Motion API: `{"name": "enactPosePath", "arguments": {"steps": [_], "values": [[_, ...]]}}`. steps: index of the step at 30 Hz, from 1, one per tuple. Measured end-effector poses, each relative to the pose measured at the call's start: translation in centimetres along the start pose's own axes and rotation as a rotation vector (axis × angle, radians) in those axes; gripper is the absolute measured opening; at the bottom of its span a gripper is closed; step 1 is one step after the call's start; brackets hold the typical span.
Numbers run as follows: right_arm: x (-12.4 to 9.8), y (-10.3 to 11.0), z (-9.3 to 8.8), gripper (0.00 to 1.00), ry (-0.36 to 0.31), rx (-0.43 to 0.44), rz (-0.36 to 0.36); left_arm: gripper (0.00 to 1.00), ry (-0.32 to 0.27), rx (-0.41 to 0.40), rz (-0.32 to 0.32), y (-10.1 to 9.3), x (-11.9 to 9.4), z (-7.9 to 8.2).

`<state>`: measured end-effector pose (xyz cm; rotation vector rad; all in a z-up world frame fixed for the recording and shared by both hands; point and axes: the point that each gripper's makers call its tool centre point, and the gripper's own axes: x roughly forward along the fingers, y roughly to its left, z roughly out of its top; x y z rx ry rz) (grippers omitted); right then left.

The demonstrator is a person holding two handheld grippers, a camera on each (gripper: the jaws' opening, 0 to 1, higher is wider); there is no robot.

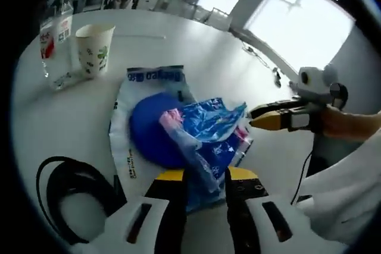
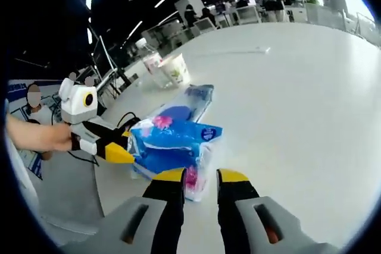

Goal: Arrange the tabletop items into an orderly group along one side of the table until the central work area is clear of visible clutter.

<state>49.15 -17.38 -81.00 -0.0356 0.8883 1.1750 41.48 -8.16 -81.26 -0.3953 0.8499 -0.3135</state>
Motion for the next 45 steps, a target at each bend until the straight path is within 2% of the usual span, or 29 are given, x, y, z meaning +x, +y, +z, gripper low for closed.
{"name": "enactPosePath", "arguments": {"steps": [4, 7, 19, 37, 45], "values": [[0.4, -0.1, -0.5, 0.05, 0.020, -0.018, -0.012, 0.12, 0.006, -0.011, 0.013, 0.3, 0.0, -0.1], [0.4, -0.1, -0.4, 0.04, 0.010, 0.004, -0.010, 0.10, 0.003, -0.033, 0.022, 0.6, 0.0, -0.1], [-0.3, -0.3, -0.3, 0.00, 0.006, -0.010, -0.024, 0.01, -0.010, -0.031, 0.024, 0.0, 0.2, 0.5], [-3.9, -2.9, 2.8, 0.00, -0.080, -0.006, -0.096, 0.00, -0.030, 0.040, -0.017, -2.4, 2.0, 4.3], [-5.1, -4.2, 3.6, 0.00, -0.108, 0.001, -0.119, 0.00, -0.028, 0.078, -0.039, -3.5, 2.9, 5.6]]}}
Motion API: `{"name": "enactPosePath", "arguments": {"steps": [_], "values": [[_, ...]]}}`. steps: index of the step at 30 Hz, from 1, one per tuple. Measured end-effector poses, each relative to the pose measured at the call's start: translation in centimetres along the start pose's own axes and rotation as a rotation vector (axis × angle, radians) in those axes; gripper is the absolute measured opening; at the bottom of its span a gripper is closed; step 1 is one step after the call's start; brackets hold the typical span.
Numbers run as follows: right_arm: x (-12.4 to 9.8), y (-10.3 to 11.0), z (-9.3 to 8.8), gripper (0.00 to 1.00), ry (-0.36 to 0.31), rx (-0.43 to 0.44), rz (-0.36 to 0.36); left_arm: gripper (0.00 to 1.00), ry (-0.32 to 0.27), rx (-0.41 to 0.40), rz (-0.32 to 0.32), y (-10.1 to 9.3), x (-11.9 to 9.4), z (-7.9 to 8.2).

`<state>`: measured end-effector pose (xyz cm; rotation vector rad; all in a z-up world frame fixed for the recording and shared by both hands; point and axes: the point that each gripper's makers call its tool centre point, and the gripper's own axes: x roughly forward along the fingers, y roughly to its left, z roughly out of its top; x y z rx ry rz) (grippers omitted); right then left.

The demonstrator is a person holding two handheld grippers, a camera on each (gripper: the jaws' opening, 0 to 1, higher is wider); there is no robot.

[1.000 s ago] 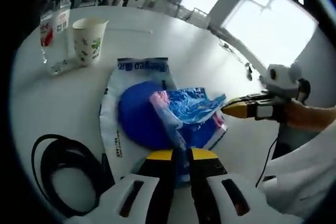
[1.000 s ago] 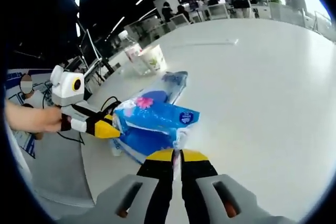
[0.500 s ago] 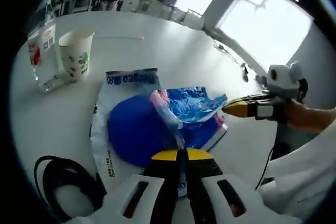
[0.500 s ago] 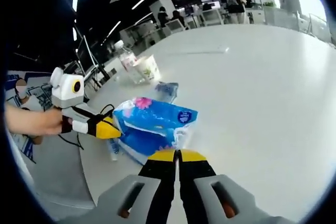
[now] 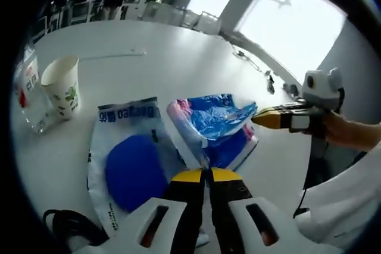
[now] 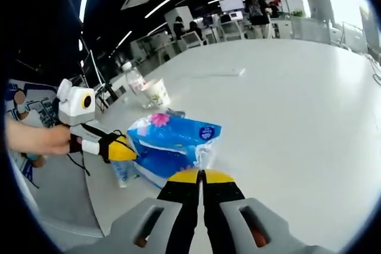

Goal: Arrange the tabletop items into an orderly group along one side of the table until the central work area is clear of visible clutter.

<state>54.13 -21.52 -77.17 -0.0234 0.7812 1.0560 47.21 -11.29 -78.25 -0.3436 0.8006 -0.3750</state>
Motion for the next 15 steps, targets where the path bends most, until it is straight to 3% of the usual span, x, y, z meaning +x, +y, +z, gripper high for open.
{"name": "enactPosePath", "arguments": {"steps": [15], "values": [[-1.2, -1.3, 1.5, 0.00, -0.030, -0.015, -0.041, 0.00, -0.002, 0.036, -0.020, -0.7, 1.2, 2.0]]}}
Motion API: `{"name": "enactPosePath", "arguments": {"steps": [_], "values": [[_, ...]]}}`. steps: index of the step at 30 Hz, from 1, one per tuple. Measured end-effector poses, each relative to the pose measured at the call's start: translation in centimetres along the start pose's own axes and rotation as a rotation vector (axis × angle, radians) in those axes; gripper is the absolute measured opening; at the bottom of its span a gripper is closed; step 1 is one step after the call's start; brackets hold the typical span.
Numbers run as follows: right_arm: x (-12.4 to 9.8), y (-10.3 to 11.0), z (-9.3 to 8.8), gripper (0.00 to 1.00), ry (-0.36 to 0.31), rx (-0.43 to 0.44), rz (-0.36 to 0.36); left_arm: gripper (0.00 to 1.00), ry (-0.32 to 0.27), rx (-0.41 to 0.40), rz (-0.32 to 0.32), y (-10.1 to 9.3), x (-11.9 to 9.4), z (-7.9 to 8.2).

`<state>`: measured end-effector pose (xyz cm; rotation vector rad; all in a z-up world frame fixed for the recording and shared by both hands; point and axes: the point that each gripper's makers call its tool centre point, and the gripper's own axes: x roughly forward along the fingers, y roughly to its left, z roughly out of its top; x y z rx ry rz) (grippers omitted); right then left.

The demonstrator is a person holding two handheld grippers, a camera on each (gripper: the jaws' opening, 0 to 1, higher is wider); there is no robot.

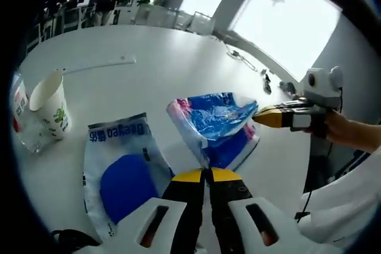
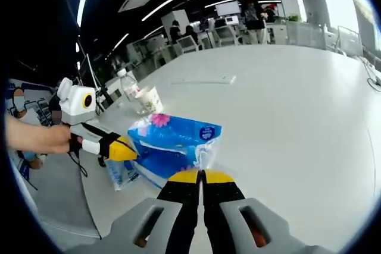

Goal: Arrange the tabletop items into an orderly group along one side of the table until the central work area is clear of visible clutter.

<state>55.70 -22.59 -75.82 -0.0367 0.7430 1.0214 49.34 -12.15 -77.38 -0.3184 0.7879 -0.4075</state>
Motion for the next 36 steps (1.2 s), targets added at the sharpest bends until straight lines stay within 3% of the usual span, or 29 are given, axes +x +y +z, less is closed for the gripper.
{"name": "enactPosePath", "arguments": {"steps": [21, 26, 28, 31, 36], "values": [[-1.2, -3.1, 1.9, 0.00, -0.055, 0.016, -0.063, 0.00, 0.018, 0.052, -0.020, -0.6, 3.0, 3.3], [-1.3, -4.0, 3.0, 0.00, -0.071, 0.015, -0.071, 0.00, 0.021, 0.059, -0.019, -0.6, 3.7, 4.0], [-1.4, -4.8, 3.3, 0.00, -0.042, -0.058, -0.080, 0.00, 0.020, 0.060, -0.027, -0.8, 4.1, 4.3], [-1.5, -5.3, 4.6, 0.00, -0.068, -0.013, -0.068, 0.00, 0.012, 0.067, -0.031, -1.0, 4.7, 4.9], [-1.2, -6.3, 5.4, 0.00, -0.070, -0.033, -0.082, 0.00, 0.003, 0.067, -0.025, -0.8, 5.4, 6.2]]}}
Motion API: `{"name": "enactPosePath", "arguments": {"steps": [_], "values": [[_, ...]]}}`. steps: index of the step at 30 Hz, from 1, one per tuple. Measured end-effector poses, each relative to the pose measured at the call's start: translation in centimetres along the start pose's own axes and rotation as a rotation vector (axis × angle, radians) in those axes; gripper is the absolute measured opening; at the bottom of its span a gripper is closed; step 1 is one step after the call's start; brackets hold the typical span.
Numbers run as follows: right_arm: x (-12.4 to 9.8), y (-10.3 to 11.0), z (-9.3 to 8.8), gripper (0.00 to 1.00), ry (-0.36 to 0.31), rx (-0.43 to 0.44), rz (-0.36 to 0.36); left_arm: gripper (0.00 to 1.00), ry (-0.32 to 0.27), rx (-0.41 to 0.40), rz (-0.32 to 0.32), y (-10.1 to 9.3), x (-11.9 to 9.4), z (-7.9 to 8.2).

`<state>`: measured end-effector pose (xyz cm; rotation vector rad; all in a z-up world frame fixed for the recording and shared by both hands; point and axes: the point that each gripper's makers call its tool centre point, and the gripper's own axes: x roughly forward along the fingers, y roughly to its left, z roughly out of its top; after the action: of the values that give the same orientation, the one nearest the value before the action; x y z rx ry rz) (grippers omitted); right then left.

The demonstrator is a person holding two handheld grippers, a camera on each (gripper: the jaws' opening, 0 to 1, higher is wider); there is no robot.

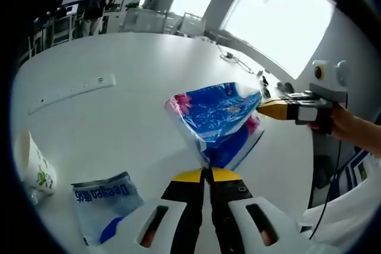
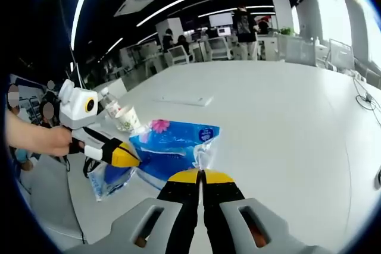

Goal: Arrange the tabletop items into an orderly group along one side of the table until the central work area is clear of visible clutter.

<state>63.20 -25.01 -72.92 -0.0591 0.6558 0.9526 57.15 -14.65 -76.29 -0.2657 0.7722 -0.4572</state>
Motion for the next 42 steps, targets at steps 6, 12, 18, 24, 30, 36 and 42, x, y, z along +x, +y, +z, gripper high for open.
{"name": "enactPosePath", "arguments": {"steps": [6, 12, 18, 24, 30, 36, 42], "values": [[0.3, -0.7, -0.2, 0.00, 0.000, 0.009, -0.003, 0.00, 0.000, 0.007, 0.008, 0.5, 0.5, 0.9], [0.6, -1.7, -0.5, 0.00, 0.003, 0.027, -0.013, 0.00, 0.008, 0.015, 0.014, 0.8, 1.5, 1.5], [0.8, -2.4, -0.9, 0.00, 0.011, 0.037, -0.020, 0.00, 0.014, 0.009, 0.014, 0.8, 2.5, 1.3], [1.3, -3.4, -1.0, 0.00, 0.017, 0.045, -0.026, 0.00, 0.013, 0.000, 0.014, 1.0, 3.2, 1.7], [2.0, -3.8, -1.1, 0.00, 0.028, 0.041, -0.023, 0.00, 0.014, -0.013, 0.020, 1.6, 3.8, 1.5], [3.0, -3.9, -1.8, 0.00, 0.047, 0.039, -0.017, 0.00, 0.024, -0.027, 0.032, 2.5, 4.1, 1.3], [3.9, -4.2, -2.4, 0.00, 0.065, 0.049, -0.013, 0.00, 0.037, -0.038, 0.038, 3.0, 4.8, 0.8]]}}
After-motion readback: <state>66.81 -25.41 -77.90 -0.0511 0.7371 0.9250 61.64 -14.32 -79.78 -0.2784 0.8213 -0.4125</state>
